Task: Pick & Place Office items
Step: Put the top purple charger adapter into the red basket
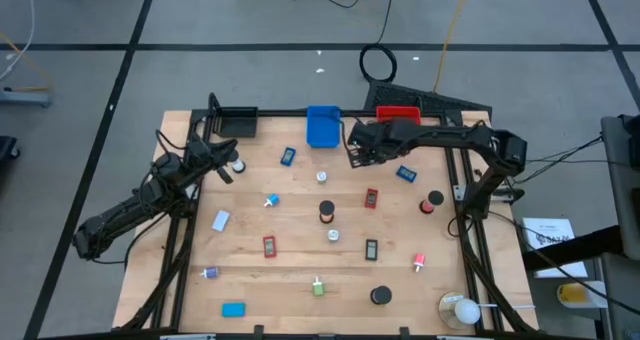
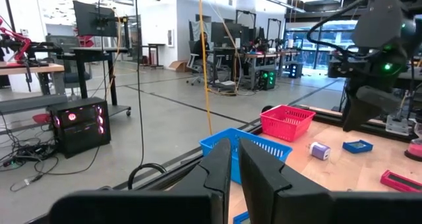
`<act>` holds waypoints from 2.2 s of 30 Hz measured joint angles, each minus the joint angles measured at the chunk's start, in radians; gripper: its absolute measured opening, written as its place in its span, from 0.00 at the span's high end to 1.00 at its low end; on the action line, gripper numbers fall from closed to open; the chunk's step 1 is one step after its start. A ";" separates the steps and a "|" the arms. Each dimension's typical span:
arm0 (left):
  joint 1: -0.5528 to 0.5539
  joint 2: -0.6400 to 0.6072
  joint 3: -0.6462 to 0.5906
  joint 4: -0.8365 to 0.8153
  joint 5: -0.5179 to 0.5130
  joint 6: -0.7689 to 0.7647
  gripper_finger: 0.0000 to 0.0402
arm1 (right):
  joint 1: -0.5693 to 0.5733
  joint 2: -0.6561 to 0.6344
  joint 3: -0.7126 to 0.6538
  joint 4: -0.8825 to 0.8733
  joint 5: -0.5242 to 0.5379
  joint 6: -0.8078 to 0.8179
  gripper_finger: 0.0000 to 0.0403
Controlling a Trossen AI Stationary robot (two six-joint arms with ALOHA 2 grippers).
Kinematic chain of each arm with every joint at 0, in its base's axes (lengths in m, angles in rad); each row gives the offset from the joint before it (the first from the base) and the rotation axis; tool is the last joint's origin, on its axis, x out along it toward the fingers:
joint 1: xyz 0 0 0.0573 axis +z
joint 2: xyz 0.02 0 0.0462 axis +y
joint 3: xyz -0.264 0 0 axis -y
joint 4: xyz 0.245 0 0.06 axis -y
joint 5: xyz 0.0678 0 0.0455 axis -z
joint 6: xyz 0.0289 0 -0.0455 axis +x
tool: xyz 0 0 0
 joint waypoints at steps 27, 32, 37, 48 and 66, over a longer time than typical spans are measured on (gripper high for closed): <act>0.000 0.000 0.000 0.000 0.000 0.000 0.91 | -0.042 0.000 -0.341 0.526 0.099 0.048 0.51; 0.000 0.000 0.000 0.000 0.000 0.000 0.91 | -0.045 0.000 -0.369 0.540 0.098 0.055 0.53; 0.000 0.000 0.000 0.000 0.000 0.000 0.91 | -0.045 0.000 -0.369 0.545 0.100 0.049 0.53; 0.000 0.000 0.000 0.000 0.000 0.000 0.91 | -0.050 0.086 -0.366 0.597 0.069 -0.044 0.64; 0.000 0.000 0.000 0.000 0.000 0.000 0.91 | -0.023 -0.179 -0.371 0.472 0.144 -0.087 0.67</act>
